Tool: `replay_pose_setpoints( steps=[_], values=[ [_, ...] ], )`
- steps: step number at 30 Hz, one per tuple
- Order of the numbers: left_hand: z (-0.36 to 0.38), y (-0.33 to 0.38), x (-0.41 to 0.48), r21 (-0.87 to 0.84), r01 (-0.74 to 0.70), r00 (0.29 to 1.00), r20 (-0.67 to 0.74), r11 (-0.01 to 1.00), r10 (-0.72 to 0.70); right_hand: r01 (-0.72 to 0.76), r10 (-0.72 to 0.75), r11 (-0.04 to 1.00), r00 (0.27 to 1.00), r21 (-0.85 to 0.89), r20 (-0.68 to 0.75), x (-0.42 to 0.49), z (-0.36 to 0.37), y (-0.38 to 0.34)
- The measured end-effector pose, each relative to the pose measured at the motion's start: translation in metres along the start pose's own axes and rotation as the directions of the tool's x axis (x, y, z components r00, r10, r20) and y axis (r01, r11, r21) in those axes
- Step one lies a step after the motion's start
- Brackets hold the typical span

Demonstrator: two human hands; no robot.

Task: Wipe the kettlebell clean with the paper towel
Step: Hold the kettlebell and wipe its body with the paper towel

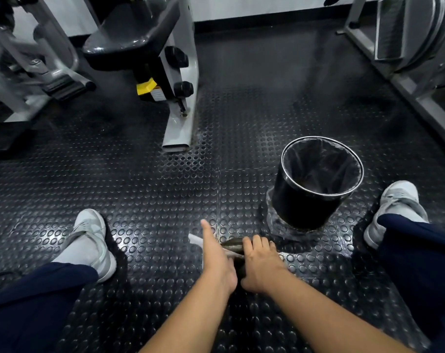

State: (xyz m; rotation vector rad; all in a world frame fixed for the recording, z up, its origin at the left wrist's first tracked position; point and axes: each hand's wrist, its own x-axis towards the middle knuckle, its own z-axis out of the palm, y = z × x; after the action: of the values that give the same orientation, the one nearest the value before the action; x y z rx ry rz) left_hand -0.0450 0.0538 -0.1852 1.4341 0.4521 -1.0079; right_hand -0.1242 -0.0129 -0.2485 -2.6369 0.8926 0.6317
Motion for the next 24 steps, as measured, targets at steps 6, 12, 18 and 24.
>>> replay_pose_setpoints(
  steps=[6, 12, 18, 24],
  values=[
    [-0.013, 0.014, 0.009, -0.154, 0.103, 0.994, -0.006, 0.983, -0.106, 0.031, -0.031, 1.0, 0.999, 0.002, -0.014, -0.004, -0.001, 0.003],
    [-0.005, 0.005, -0.003, -0.149, 0.141, 0.989, 0.061, 0.979, -0.134, 0.013, -0.013, 1.0, 1.0, 0.0, 0.003, -0.002, 0.0, 0.001],
    [-0.014, 0.002, 0.007, -0.16, 0.165, 0.985, 0.071, 0.973, -0.155, 0.018, -0.018, 1.0, 1.0, -0.017, -0.002, -0.003, 0.0, 0.001],
    [-0.024, 0.001, 0.003, -0.21, 0.139, 0.985, 0.128, 0.968, -0.114, 0.03, -0.03, 1.0, 1.0, 0.005, -0.004, -0.004, 0.001, 0.001]
  ],
)
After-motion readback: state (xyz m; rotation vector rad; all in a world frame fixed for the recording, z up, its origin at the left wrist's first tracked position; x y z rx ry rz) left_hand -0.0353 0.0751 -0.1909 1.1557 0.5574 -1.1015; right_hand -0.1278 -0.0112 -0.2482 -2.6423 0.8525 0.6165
